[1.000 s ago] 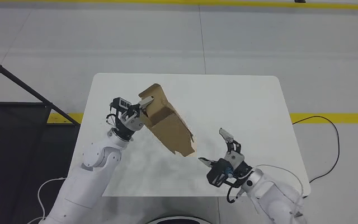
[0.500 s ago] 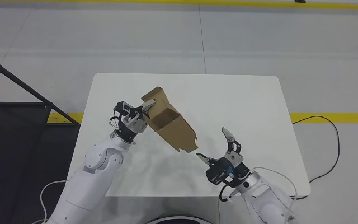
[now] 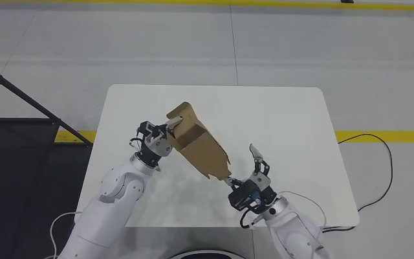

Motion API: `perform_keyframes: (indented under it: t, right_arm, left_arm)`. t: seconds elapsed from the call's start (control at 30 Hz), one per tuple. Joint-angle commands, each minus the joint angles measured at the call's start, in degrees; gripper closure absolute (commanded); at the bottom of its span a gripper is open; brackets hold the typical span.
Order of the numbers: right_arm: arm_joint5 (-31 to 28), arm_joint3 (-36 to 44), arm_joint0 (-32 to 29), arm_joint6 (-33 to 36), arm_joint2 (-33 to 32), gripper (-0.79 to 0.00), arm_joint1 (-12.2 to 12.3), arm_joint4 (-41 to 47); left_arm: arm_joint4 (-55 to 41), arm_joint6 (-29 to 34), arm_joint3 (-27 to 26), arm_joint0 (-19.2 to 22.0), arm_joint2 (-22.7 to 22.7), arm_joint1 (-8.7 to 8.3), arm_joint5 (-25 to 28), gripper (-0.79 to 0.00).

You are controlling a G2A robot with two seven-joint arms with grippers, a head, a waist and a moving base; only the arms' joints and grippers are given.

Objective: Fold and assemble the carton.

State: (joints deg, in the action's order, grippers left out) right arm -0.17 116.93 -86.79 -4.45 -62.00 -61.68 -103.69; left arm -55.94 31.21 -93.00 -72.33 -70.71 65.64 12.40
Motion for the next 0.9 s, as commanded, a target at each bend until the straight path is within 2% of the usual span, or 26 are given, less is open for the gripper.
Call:
perform_keyframes:
  t: [0.0, 0.27, 0.53, 0.67, 0.7, 0.77, 0.87]
  right_arm:
    - [1.5, -0.5, 0.2, -1.0, 0.5, -0.785, -0.3, 0.3]
    - [3.0, -1.5, 0.5, -6.0, 0.6, -0.785, -1.1, 4.3]
    - [2.8, -1.7, 1.5, -7.1, 0.1, -0.773, -1.6, 6.0]
    - [1.9, -2.2, 2.9, -7.4, 0.4, -0.714, -2.0, 6.9]
    - [1.7, -2.3, 3.2, -7.6, 0.6, -0.665, -2.1, 7.3]
    - [1.5, -2.7, 4.0, -8.2, 1.0, -0.616, -2.4, 8.0]
    - [1.2, -3.1, 5.1, -8.6, 1.6, -0.582, -2.7, 8.4]
  left_arm:
    - [-1.1, 0.0, 0.1, -0.1, 0.2, 0.19, -0.6, 0.0]
    - [-3.5, 0.2, 0.5, 0.2, 0.1, 0.78, -2.3, 0.0]
    - [-5.8, 1.5, 0.9, 0.3, -0.4, 1.22, -4.6, 0.0]
    - [-6.5, 2.2, 1.1, 0.2, -0.5, 1.42, -5.2, 0.0]
    - [-6.4, 2.4, 1.2, 0.2, -0.6, 1.46, -5.3, 0.0]
    - [-6.5, 2.8, 1.2, 0.2, -0.6, 1.55, -5.6, 0.0]
    - [-6.5, 3.2, 1.2, 0.2, -0.7, 1.69, -6.0, 0.0]
